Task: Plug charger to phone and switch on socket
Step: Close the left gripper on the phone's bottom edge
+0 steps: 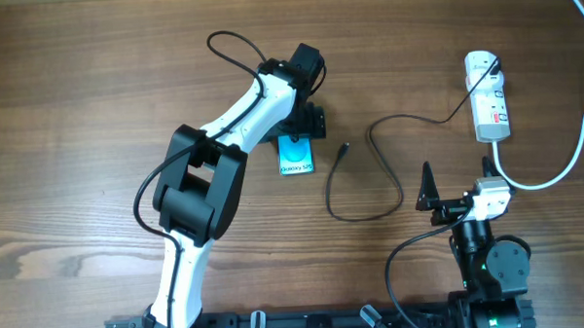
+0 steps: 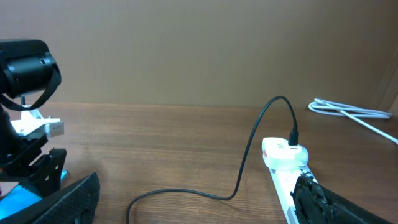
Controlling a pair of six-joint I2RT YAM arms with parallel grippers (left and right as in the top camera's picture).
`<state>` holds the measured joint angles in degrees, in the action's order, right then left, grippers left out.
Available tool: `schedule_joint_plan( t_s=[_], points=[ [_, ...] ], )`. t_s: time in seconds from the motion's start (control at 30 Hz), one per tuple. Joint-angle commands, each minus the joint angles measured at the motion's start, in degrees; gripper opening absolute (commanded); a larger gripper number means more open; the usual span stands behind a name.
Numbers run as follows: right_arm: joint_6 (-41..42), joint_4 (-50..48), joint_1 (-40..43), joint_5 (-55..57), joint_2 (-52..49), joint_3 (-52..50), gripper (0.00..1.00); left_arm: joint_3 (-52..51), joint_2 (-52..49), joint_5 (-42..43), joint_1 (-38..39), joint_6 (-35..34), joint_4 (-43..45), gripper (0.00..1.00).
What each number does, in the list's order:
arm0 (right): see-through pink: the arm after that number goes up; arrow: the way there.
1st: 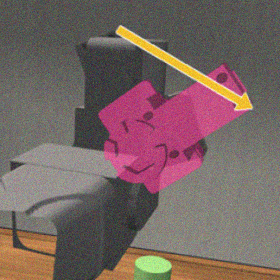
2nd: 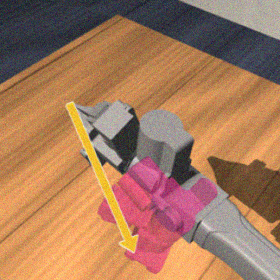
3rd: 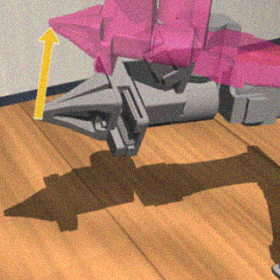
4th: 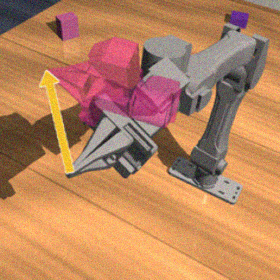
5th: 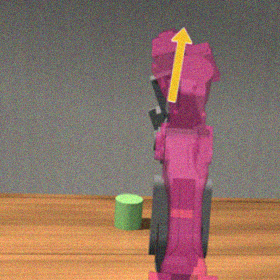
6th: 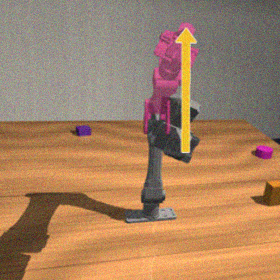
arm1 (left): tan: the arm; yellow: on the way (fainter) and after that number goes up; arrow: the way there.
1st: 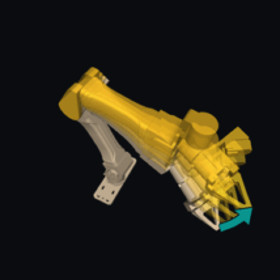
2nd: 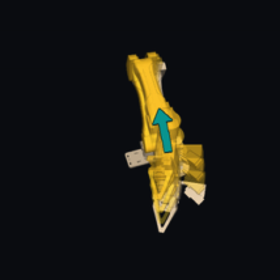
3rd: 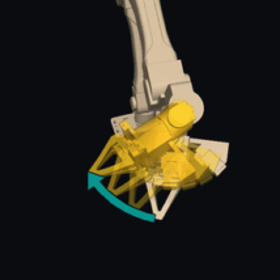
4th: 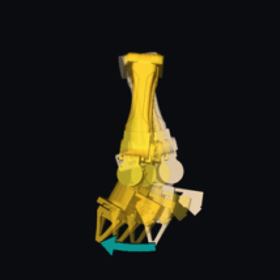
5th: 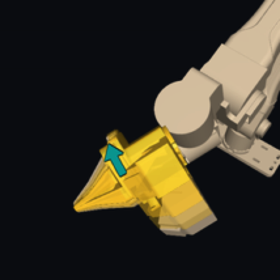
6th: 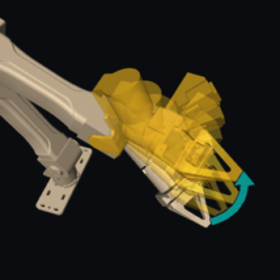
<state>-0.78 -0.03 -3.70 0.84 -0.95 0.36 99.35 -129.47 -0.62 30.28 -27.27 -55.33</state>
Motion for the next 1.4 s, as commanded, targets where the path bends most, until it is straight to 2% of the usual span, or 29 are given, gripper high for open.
schedule_joint_plan(
  t_s=[0.0, 0.2, 0.37, 0.63, 0.87, 1.37],
  points=[
    [-0.7, -0.3, 0.0, -0.8, 0.0, -0.1, 1.0, -3.3, -0.8, -0.9, 0.3, -0.2, 1.0, 1.0],
    [-0.7, -0.3, 0.0, -0.8, 0.0, -0.1, 1.0, -5.6, -0.8, -0.9, 0.3, -0.2, 1.8, 1.0],
    [-0.7, -0.3, 0.0, -0.8, 0.0, -0.1, 1.0, -5.6, -0.8, 4.0, 0.3, -1.6, 2.6, 1.0],
    [-0.7, -0.3, 0.0, -0.8, 0.0, -0.1, 1.0, -5.6, -0.8, 3.5, 0.9, -2.1, 2.6, 1.0],
    [-0.7, -0.3, 0.0, -0.8, 0.0, -0.1, 1.0, -5.6, -0.8, -0.6, 3.4, -3.4, 3.3, 1.0],
    [-0.7, -0.3, 0.0, -0.8, 0.0, -0.1, 1.0, -5.6, -0.8, -0.5, 1.3, -4.7, 3.4, 1.0]
  ],
)
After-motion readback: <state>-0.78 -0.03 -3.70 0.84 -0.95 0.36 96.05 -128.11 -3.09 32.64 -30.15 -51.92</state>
